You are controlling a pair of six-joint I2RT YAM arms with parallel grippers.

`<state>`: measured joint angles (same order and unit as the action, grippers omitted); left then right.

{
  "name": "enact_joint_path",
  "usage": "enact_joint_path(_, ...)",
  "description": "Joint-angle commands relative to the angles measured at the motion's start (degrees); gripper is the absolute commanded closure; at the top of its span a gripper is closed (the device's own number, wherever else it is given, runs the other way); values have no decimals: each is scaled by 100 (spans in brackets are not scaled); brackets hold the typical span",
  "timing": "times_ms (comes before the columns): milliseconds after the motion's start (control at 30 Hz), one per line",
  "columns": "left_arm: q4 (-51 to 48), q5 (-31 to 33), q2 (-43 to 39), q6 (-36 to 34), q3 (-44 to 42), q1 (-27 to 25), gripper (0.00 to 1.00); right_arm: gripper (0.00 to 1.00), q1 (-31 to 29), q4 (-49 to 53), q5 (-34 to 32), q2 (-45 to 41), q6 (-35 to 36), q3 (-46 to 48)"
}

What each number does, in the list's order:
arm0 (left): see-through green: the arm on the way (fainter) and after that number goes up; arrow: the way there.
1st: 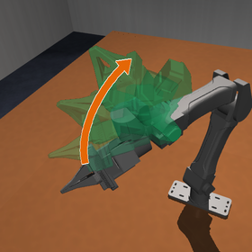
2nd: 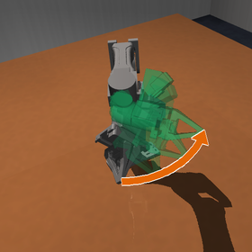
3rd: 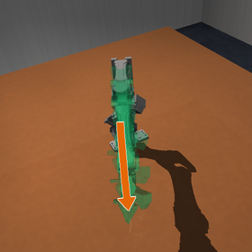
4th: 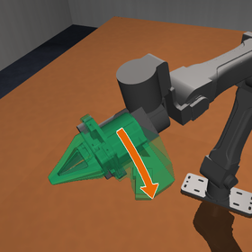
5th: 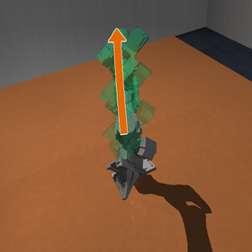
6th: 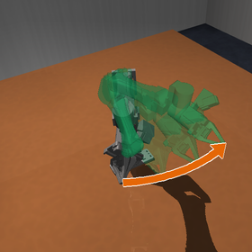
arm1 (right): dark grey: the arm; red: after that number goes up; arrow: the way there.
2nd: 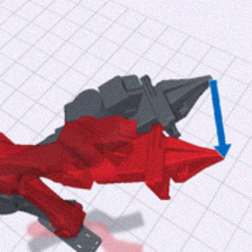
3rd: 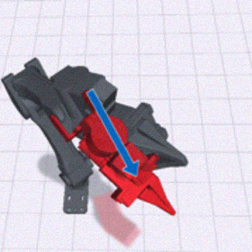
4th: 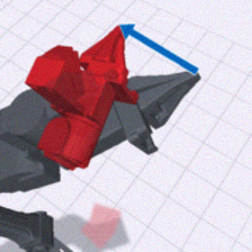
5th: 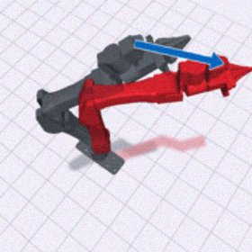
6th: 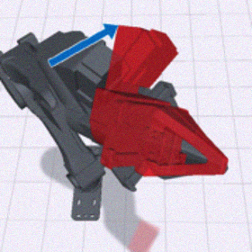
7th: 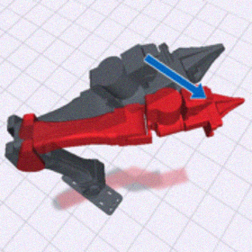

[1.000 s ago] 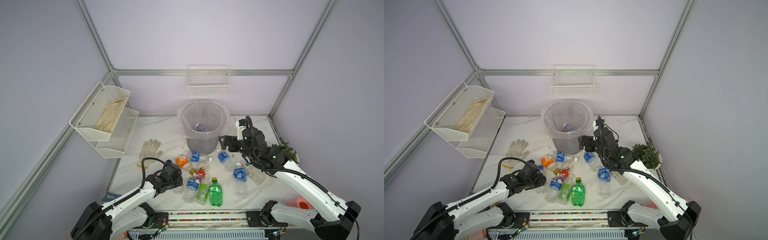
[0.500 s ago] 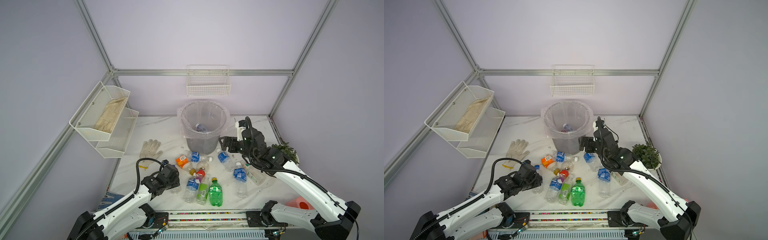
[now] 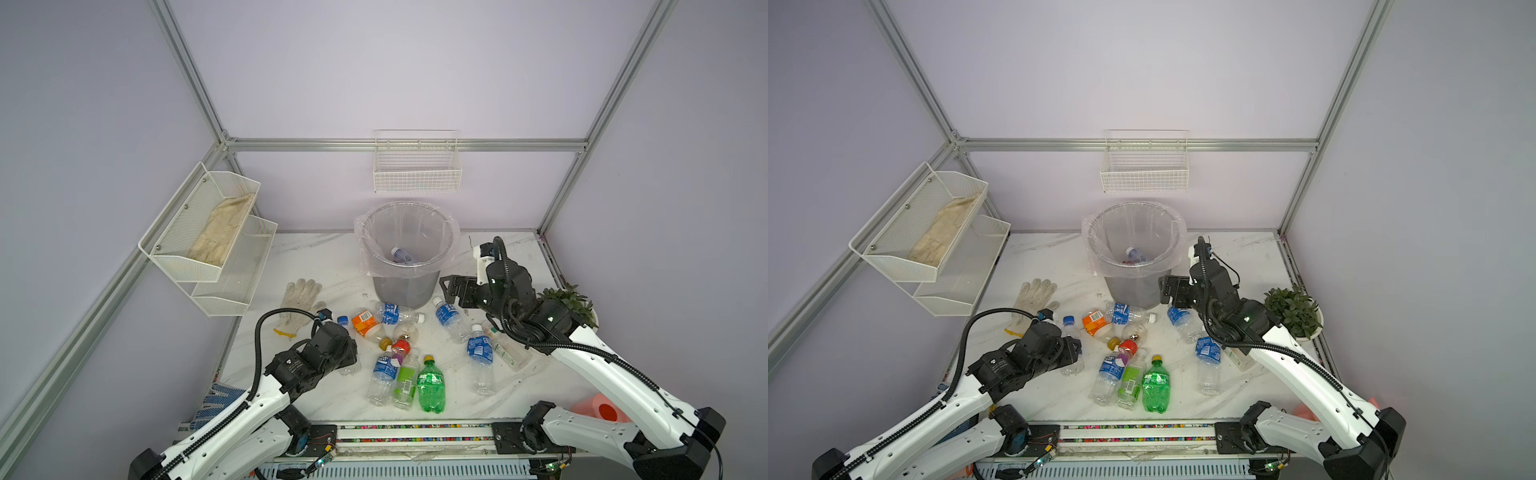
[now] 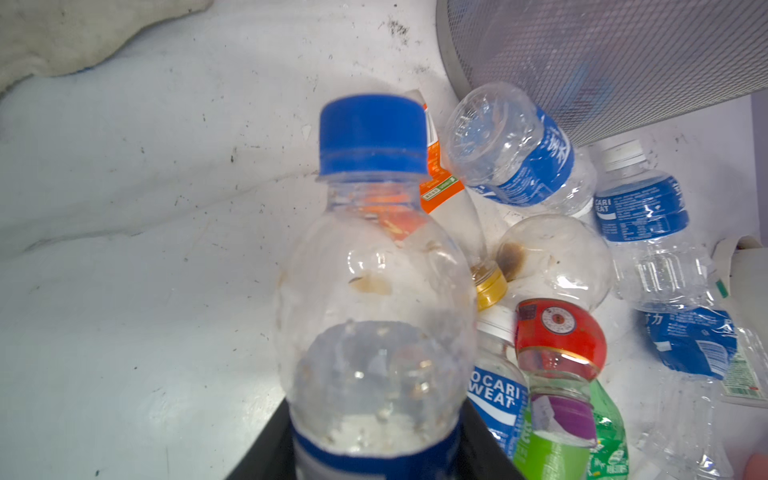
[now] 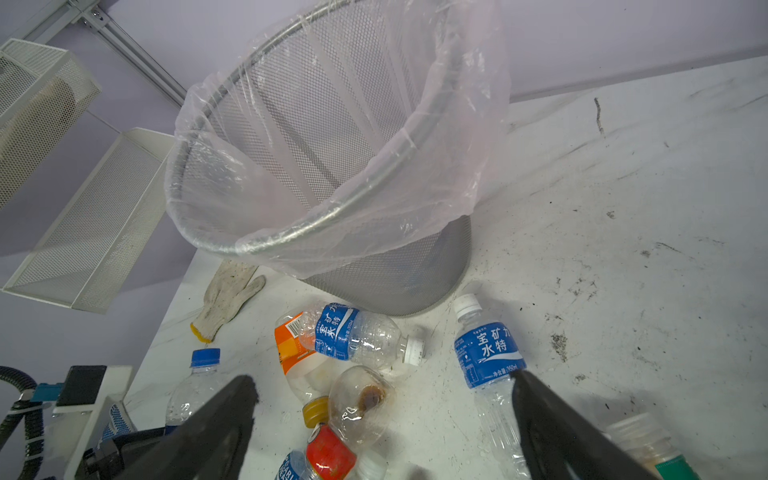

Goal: Throw the plastic bottles in the bin
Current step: 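Lift the blue-capped bottle with the left gripper toward the bin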

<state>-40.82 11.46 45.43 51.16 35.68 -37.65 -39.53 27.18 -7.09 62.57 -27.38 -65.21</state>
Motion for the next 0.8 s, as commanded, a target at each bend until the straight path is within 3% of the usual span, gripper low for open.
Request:
enact_joint_path(0,-141,181,-136,-228,672,-24,57,3,5,-68,-107,-92,-83,52)
enact_joint_path(767,-256,513,-82,-1062,2247,-30,57,3,7,-81,-49,-227,-172,292)
